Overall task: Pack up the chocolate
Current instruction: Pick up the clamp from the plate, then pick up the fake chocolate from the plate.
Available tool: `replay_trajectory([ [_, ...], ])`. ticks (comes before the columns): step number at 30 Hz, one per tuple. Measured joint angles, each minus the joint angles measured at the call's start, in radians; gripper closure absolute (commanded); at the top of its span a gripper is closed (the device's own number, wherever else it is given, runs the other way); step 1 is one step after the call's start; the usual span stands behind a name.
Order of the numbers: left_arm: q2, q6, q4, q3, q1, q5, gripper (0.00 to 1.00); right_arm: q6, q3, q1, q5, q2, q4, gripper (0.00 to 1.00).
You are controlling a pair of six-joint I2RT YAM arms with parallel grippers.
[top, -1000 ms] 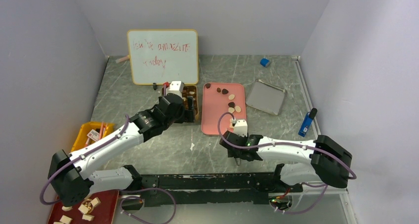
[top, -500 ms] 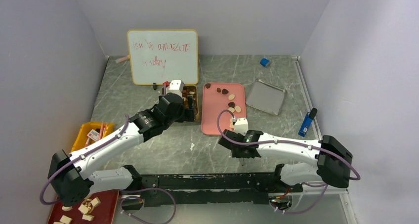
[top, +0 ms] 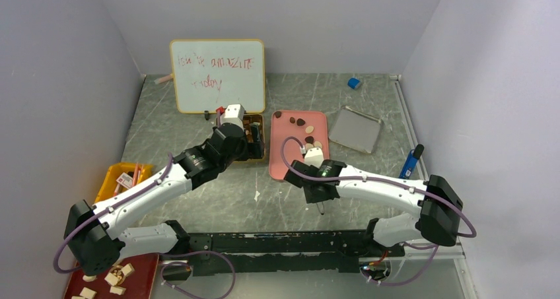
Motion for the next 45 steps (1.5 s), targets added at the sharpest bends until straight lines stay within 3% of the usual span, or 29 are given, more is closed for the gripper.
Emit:
replay_trajectory([
  [10, 0.0, -0.013, 0.002, -0.003, 0.0, -0.001, 0.07, -0.059, 0.0, -0.082, -0.037, 0.006, -0.028, 0.65],
  [45, 0.027, -0.023, 0.005, -0.008, -0.004, -0.004, 0.07, -0.222, -0.024, -0.279, -0.208, 0.117, 0.105, 0.63],
])
